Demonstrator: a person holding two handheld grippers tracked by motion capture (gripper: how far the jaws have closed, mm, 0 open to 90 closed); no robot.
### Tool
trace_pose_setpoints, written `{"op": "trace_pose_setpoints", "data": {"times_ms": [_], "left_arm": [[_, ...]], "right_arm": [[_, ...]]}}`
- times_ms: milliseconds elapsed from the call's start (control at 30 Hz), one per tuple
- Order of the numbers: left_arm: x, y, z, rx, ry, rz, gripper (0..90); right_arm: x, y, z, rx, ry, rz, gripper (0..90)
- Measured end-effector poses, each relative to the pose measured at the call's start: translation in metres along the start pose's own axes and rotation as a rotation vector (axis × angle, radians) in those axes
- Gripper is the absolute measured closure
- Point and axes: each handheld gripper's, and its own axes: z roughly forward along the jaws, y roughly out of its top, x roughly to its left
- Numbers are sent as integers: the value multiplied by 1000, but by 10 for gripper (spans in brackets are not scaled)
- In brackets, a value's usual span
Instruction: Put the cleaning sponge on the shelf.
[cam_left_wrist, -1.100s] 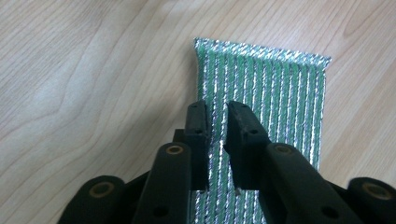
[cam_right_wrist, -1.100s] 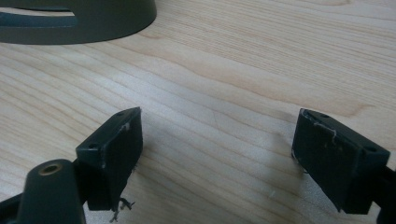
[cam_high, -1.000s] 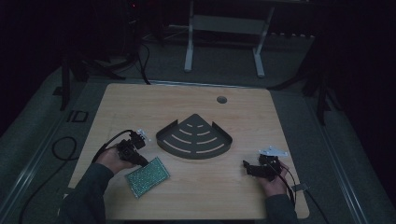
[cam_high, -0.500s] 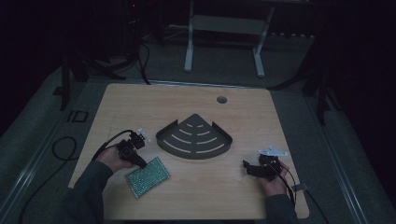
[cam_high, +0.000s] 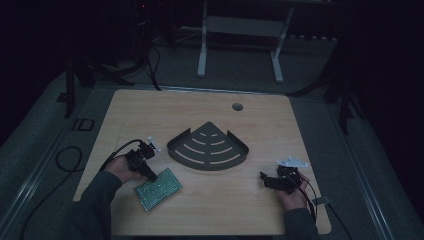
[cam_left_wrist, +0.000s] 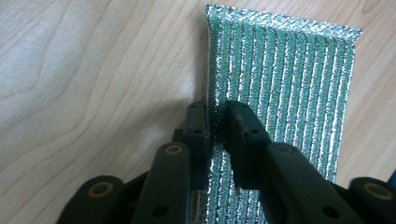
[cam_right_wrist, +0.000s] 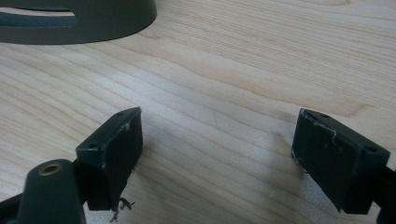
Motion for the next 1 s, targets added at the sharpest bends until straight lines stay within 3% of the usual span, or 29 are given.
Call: {"op": "trace_pose_setpoints", "data": {"times_ms": [233,533,1000], "left_arm": [[-3,2,0,14,9,3,847],[-10,3,-2,19,39,45,898],[-18,9,-29,-21,92,69,900]], "right_arm": [[0,0,0,0,0,0,159],[0,0,0,0,0,-1,159],[0,0,0,0,0,-1,159]]}}
